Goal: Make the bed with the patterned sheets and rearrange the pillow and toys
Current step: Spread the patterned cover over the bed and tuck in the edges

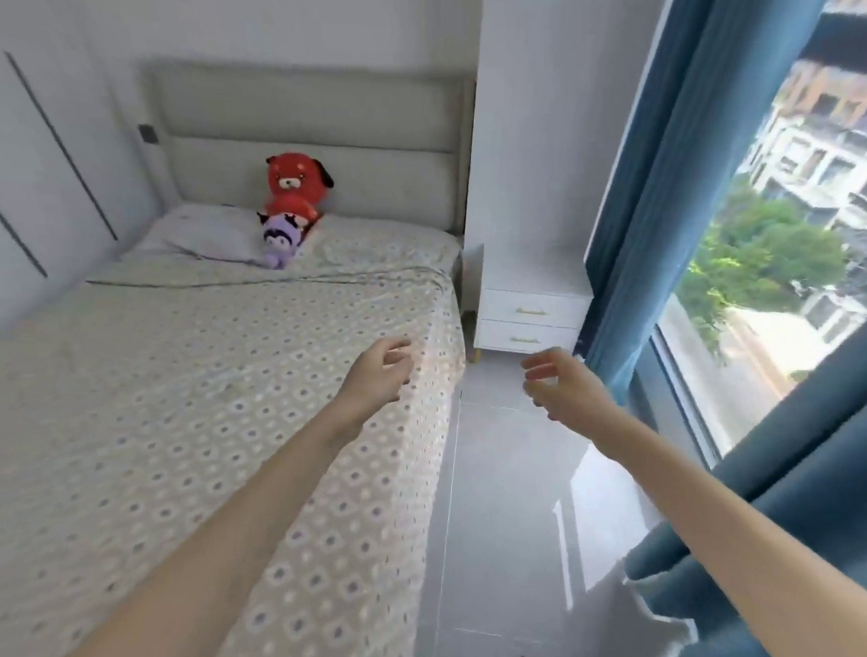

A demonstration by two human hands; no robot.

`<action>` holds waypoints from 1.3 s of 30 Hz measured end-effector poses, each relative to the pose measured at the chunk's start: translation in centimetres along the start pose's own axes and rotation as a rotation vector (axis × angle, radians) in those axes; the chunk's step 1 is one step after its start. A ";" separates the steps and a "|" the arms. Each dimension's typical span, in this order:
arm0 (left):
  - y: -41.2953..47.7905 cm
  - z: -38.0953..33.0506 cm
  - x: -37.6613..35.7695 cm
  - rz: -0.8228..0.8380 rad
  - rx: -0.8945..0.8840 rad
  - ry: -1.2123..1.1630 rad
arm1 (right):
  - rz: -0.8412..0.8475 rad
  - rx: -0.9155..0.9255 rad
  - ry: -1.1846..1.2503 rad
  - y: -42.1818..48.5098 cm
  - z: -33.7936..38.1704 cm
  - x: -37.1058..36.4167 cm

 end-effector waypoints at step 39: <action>72.0 4.3 -8.8 -0.345 0.632 -0.157 | 0.677 -0.115 -0.459 91.1 -3.5 -3.1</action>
Point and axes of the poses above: each hand's wrist, its own y-axis towards the middle knuckle, its own x-axis out of the back of the hand, z = x × y, the point moved 10 cm from there along y, towards the middle knuckle, and after that the axes turned 14 degrees about y, right-handed, at the moved point
